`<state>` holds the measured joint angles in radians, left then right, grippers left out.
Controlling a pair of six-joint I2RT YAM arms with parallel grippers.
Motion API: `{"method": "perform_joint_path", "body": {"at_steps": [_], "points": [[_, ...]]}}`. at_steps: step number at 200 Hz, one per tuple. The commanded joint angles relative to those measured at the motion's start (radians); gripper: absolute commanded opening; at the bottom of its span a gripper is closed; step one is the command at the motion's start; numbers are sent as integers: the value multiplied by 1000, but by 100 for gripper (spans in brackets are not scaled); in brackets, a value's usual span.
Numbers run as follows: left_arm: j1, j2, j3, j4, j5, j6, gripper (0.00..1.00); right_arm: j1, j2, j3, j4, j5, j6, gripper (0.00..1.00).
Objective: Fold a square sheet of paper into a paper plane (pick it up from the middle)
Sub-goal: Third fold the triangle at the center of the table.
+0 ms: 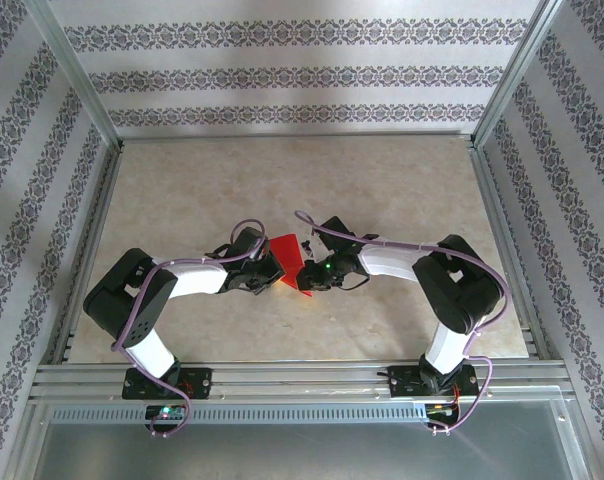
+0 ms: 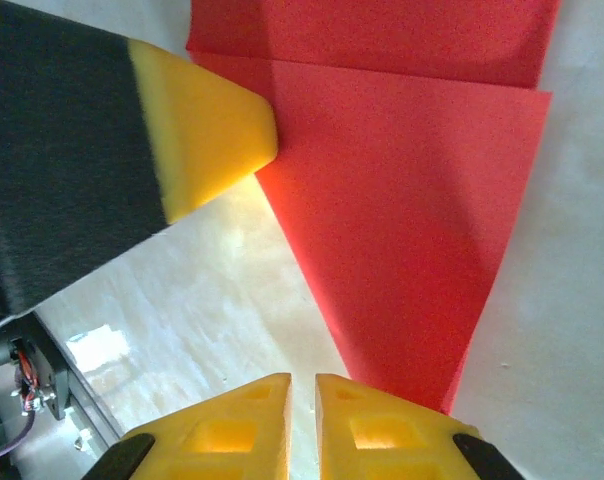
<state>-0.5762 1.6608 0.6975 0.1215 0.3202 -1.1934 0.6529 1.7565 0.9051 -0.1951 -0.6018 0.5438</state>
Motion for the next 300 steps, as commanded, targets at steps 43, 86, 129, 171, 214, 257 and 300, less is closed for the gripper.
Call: {"method": "perform_joint_path", "body": {"at_steps": [43, 86, 129, 171, 214, 257, 300], "points": [[-9, 9, -32, -75, -74, -10, 6, 14, 52, -21, -23, 28, -28, 15], [-6, 5, -32, -77, -76, -8, 6, 15, 67, -29, -26, 40, -31, 14], [0, -27, 2, -60, -41, 52, 8, 12, 90, -37, -29, 54, -26, 13], [-28, -64, 45, -6, 19, 127, 12, 11, 94, -38, -36, 63, -12, 12], [-89, -26, 67, 10, -6, 137, 12, 7, 107, -38, -45, 63, 8, 11], [-109, 31, 62, 48, 1, 125, 9, 5, 107, -39, -52, 68, 26, 10], [-110, 33, 32, 31, -44, 123, 9, 4, 115, -40, -60, 75, 36, 9]]}}
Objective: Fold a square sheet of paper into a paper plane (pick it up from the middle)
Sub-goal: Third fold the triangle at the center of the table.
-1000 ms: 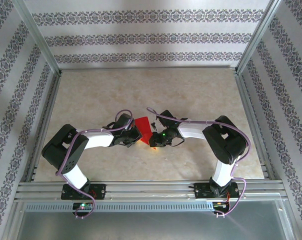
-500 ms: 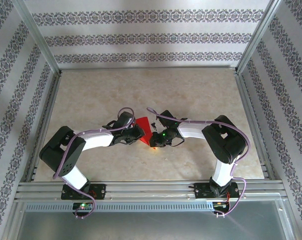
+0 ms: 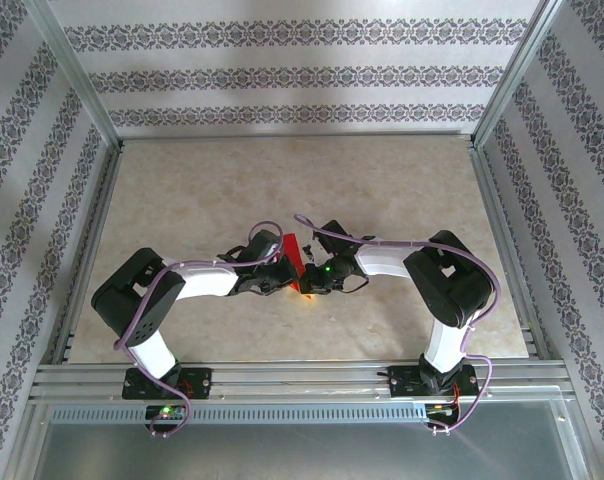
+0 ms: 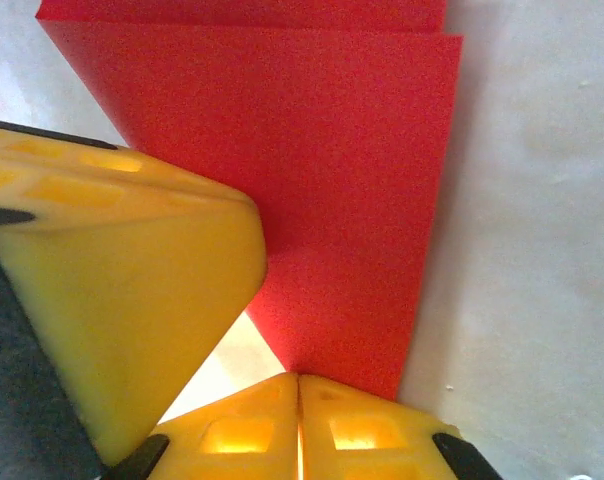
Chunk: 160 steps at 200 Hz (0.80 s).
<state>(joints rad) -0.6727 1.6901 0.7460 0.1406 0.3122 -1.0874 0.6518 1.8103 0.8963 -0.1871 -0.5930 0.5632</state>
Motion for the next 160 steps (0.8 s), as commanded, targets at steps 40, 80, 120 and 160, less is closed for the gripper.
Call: {"method": "perform_joint_path", "body": {"at_steps": [40, 80, 120, 160], "points": [[18, -24, -69, -15, -110, 14, 8, 5, 66, -41, -91, 97, 30, 9], [77, -57, -118, -13, -130, 41, 9, 6, 76, -61, -93, 119, 56, 9], [159, -91, -164, -15, -122, 77, 9, 5, 84, -74, -90, 136, 78, 9], [243, -141, -209, -14, -107, 118, 9, 5, 84, -77, -86, 136, 84, 10]]}}
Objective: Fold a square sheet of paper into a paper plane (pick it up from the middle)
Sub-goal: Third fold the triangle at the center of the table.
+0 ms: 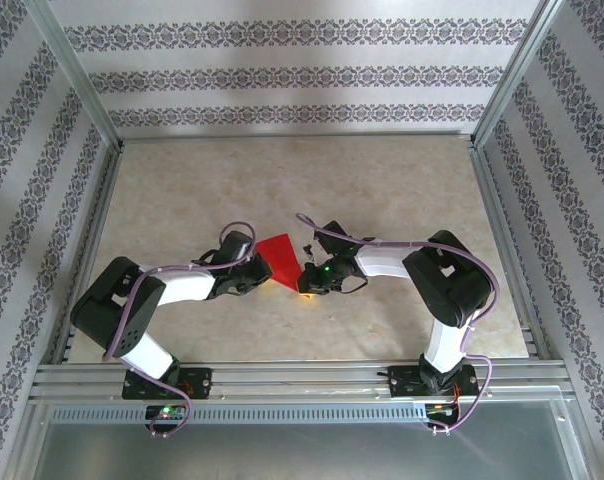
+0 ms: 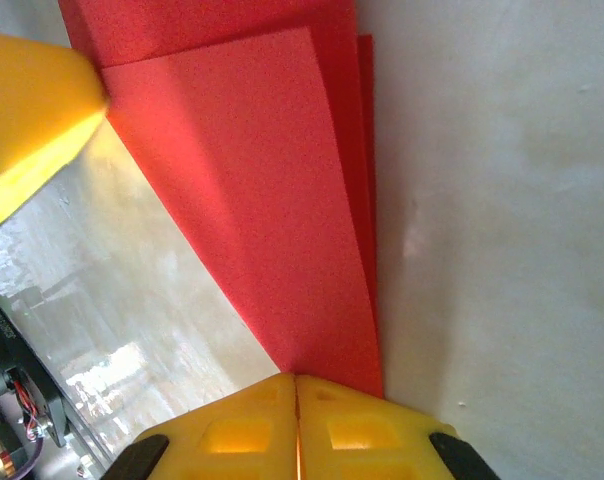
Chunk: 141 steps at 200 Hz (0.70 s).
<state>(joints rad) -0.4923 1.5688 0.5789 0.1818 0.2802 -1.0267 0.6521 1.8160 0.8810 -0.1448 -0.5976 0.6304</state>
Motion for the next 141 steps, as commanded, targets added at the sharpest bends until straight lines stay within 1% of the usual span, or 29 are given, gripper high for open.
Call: {"method": "perform_joint_path", "body": {"at_steps": [1, 20, 42, 57, 74, 93, 112, 141], "points": [[64, -21, -42, -56, -75, 59, 9, 4, 78, -62, -127, 140, 17, 10], [94, -57, -31, -89, -70, 83, 9, 6, 74, -62, -125, 139, 17, 10], [96, -110, 26, -152, -63, 123, 9, 4, 66, -59, -115, 137, 21, 10], [83, -148, 60, -166, -41, 134, 9, 4, 59, -56, -101, 137, 30, 10], [41, -167, 93, -149, -27, 132, 10, 3, 56, -46, -60, 137, 55, 11], [-11, -127, 101, -57, 13, 86, 10, 2, 59, -26, 14, 122, 102, 11], [-51, -39, 115, 45, 62, 43, 10, 3, 69, 0, 70, 103, 144, 11], [-69, 71, 161, 84, 88, 31, 9, -1, 62, 7, 118, 87, 176, 12]]}}
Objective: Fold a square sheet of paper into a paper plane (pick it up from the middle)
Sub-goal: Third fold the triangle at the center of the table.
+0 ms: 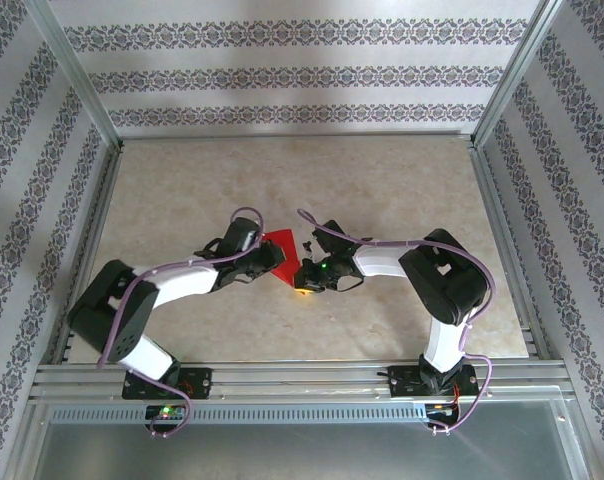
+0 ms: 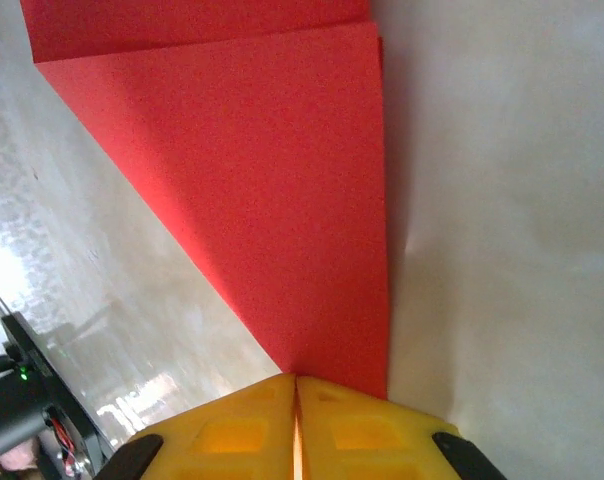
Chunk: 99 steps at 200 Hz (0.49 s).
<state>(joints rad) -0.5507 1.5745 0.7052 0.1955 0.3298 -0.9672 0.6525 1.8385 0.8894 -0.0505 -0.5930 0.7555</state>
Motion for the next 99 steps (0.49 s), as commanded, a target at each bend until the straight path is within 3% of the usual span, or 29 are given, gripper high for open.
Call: {"method": "perform_joint_path", "body": {"at_steps": [1, 99], "points": [[-11, 68, 36, 70, 38, -29, 9, -2, 40, -1, 23, 83, 50, 12], [-10, 170, 22, 21, -30, 1, 5, -21, -115, -57, 189, -19, 41, 15]]}}
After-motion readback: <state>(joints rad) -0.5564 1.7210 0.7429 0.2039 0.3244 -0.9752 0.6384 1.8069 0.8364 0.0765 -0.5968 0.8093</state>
